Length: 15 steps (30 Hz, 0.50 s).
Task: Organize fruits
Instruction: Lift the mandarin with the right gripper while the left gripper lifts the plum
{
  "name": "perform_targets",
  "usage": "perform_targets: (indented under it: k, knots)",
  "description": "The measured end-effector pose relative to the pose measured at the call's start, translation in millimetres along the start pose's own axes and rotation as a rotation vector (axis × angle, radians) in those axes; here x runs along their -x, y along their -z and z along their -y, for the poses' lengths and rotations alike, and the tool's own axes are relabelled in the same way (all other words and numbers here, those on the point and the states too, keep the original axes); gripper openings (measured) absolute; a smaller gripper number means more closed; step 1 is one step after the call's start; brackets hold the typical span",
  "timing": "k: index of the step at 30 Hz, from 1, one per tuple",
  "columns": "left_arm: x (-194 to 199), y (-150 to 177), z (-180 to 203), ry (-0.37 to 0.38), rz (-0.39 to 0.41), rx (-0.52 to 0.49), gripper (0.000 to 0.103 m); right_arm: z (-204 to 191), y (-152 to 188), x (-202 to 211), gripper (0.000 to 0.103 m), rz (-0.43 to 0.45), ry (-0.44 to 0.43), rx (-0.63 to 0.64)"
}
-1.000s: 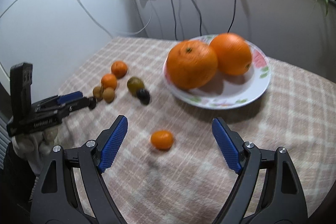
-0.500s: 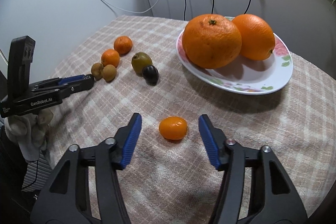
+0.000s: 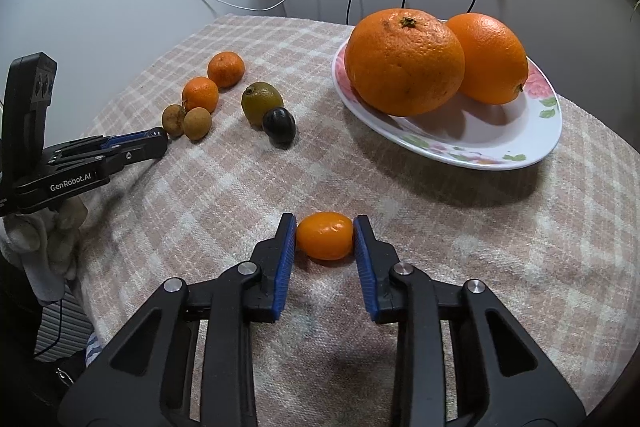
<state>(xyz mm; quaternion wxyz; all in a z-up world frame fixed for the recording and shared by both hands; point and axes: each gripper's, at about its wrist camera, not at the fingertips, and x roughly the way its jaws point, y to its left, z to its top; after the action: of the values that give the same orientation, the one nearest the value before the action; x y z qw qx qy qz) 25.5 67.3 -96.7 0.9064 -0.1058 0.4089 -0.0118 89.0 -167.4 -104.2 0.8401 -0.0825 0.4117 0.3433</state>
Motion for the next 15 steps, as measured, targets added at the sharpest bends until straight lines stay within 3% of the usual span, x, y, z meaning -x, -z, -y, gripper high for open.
perform_targets:
  k: [15]
  knots:
    - [13.4, -1.8, 9.7, 0.054, 0.056, -0.013, 0.022, 14.0, 0.0, 22.0, 0.03, 0.056, 0.0, -0.045]
